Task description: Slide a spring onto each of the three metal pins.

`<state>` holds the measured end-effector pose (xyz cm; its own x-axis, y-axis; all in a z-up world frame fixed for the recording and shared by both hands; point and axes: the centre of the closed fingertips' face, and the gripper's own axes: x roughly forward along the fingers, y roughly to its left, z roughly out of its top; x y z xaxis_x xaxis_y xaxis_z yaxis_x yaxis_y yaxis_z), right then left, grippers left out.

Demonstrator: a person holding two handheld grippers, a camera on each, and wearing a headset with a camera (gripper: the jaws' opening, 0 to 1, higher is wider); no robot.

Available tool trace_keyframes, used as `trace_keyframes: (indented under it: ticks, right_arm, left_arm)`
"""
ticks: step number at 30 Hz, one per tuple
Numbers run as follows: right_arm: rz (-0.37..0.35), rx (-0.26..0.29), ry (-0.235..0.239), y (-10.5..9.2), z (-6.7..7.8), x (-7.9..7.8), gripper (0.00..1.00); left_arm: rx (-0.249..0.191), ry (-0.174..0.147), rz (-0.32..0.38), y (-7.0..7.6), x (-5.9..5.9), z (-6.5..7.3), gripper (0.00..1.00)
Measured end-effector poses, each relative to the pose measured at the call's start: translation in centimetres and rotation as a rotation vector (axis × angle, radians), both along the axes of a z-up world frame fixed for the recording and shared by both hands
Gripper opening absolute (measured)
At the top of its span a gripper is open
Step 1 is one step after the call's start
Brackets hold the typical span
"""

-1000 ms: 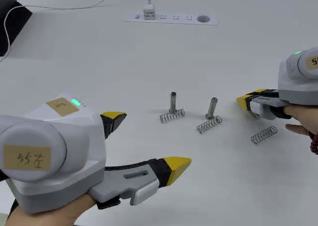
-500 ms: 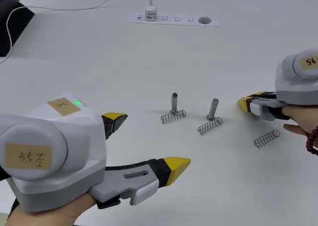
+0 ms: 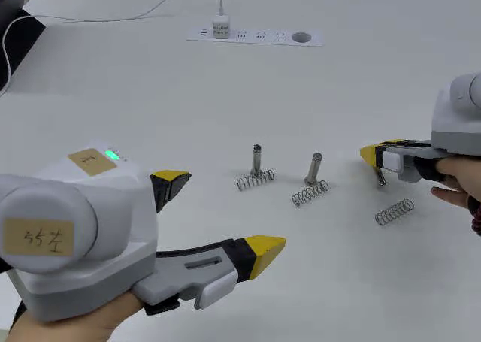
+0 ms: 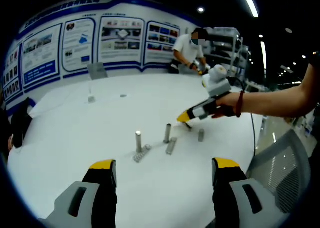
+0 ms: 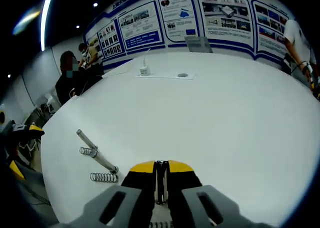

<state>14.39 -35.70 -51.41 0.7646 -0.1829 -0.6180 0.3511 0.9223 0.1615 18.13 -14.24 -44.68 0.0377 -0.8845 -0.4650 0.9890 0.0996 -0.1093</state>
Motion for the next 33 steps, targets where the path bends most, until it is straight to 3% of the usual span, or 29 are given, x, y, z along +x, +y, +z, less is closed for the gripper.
trace_keyframes:
  ticks: [15, 33]
  right_arm:
    - [0.028, -0.074, -0.009, 1.1, 1.9, -1.4, 0.09]
    - [0.072, -0.16, 0.046, 1.4, 1.8, -2.1, 0.09]
  left_arm:
    - [-0.019, -0.003, -0.011, 0.0, -0.4, 0.5, 0.79]
    - [-0.021, -0.022, -0.016, -0.1, -0.5, 0.7, 0.77]
